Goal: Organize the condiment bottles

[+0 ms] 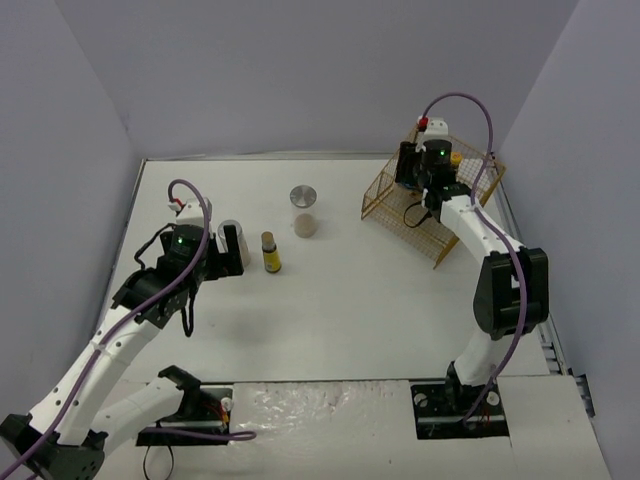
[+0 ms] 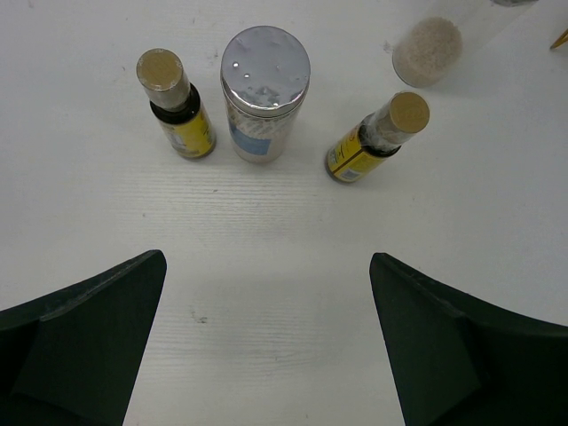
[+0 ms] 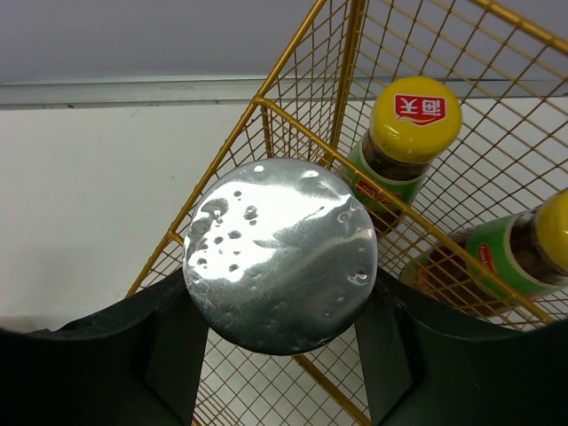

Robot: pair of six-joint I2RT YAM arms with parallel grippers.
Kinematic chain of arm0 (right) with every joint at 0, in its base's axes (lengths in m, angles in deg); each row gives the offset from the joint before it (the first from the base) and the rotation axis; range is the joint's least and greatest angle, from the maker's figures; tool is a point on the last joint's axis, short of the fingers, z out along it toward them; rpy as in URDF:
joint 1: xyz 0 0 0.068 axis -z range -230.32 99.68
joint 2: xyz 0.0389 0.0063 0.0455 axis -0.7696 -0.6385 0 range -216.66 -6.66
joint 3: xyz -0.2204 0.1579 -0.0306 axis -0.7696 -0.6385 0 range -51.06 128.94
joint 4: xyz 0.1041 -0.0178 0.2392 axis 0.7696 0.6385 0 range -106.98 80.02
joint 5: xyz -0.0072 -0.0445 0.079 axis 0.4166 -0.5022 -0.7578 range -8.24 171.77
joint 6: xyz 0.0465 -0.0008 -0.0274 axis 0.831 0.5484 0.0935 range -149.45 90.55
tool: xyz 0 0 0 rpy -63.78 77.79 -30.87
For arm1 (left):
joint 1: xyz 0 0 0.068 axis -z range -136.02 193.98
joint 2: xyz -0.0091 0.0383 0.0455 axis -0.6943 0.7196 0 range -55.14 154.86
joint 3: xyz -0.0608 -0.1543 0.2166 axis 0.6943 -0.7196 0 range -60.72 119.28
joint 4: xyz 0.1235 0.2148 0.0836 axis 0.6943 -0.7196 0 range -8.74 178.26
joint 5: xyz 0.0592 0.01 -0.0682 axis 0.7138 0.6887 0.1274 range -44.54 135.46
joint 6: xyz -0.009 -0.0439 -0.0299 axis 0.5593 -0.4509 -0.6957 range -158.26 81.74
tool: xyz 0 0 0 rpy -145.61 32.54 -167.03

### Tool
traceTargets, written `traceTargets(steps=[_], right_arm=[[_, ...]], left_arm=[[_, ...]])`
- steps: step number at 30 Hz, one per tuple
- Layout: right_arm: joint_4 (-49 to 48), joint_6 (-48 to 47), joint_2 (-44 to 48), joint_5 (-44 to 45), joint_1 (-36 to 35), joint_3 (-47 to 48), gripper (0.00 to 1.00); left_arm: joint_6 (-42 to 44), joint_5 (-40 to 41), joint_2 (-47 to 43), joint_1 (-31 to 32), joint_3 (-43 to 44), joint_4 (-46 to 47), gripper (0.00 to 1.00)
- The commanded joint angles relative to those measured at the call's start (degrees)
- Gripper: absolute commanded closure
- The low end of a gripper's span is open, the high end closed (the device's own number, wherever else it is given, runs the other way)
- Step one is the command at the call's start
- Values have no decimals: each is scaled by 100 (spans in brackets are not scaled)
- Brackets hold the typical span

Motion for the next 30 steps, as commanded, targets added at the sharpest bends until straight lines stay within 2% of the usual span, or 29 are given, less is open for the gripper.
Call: traceTargets(steps=[1,9,13,19,25,30], right_arm=[[-809,129,-31,-296,25,138,77],[-733,127,-218,-412,27,157,43],[-699,71,-191,-548,27,187,33],[-463,-21,-158,-706,27,304,23],[-175,-174,381,-983,-85,440,17],[100,-418,799,-1451,-535,602,10]], left_arm=[[-98,-45,12,-39,53,318,3],[-133,-107,103,-30,25,431,3],[-150,-107,120,-32,-11,468,3],[-141,-89,129,-39,-35,483,3],[-122,-89,129,-39,28,455,3],[-97,-74,157,-37,87,421,3]])
